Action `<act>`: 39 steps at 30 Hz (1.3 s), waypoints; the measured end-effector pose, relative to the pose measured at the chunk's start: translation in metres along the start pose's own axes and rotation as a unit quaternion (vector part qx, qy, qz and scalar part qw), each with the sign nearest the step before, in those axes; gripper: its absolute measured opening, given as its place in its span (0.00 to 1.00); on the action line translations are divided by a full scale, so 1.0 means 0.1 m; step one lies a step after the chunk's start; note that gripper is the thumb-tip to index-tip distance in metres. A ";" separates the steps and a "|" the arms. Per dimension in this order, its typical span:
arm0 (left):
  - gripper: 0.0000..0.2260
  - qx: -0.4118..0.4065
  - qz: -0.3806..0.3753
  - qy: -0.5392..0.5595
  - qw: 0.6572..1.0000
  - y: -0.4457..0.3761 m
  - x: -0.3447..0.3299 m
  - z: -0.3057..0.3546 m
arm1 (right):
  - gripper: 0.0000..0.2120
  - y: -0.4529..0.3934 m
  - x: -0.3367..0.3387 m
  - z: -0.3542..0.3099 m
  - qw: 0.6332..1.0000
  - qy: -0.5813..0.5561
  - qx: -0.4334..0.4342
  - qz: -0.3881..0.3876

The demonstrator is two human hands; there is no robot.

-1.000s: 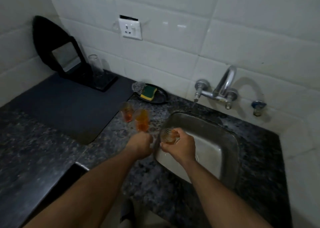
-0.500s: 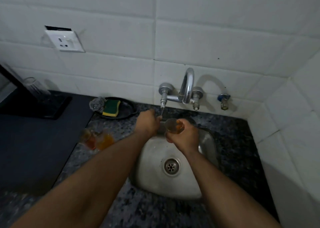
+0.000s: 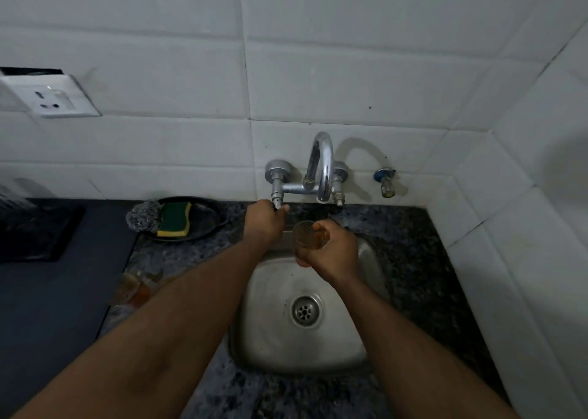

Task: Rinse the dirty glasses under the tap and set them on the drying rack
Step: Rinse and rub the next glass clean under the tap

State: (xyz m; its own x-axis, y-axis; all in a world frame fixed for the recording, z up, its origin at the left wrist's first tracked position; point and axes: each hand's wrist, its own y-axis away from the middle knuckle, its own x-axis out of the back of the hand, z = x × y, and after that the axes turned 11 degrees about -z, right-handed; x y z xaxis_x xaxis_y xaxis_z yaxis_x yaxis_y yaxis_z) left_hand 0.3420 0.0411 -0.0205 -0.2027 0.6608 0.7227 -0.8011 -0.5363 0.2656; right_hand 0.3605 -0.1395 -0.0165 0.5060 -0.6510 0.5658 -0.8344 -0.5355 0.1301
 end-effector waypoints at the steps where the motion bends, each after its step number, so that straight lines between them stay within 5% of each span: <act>1: 0.19 0.006 -0.005 0.001 1.000 -0.01 0.00 0.02 | 0.20 0.00 0.01 0.00 1.000 -0.001 0.001 -0.002; 26: 0.14 0.074 0.012 0.050 0.996 0.05 -0.05 0.16 | 0.21 0.00 0.19 0.12 0.999 0.004 0.027 -0.044; 30: 0.10 0.056 -0.074 0.029 0.995 0.22 -0.13 0.09 | 0.24 0.00 0.19 0.17 0.999 -0.001 0.024 -0.049; 35: 0.51 0.012 -0.227 0.221 0.949 0.32 -0.38 -0.30 | 0.30 -0.07 0.19 0.12 0.994 -0.055 0.005 -0.089; 37: 0.58 -0.010 -0.222 0.248 0.943 0.37 -0.42 -0.33 | 0.31 -0.05 0.20 0.05 0.989 -0.071 0.017 -0.132; 39: 0.55 -0.029 -0.186 0.243 0.952 0.45 -0.45 -0.27 | 0.32 -0.04 0.17 0.02 0.986 -0.076 0.028 -0.144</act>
State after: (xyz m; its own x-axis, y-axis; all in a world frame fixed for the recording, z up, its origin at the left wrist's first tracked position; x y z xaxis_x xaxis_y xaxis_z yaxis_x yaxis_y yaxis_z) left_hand 0.3004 0.0014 -0.0581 -0.1251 0.9713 0.2021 -0.8948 -0.1985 0.3999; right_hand 0.3725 -0.1492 -0.0090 0.7510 -0.5379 0.3829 -0.6399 -0.7360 0.2210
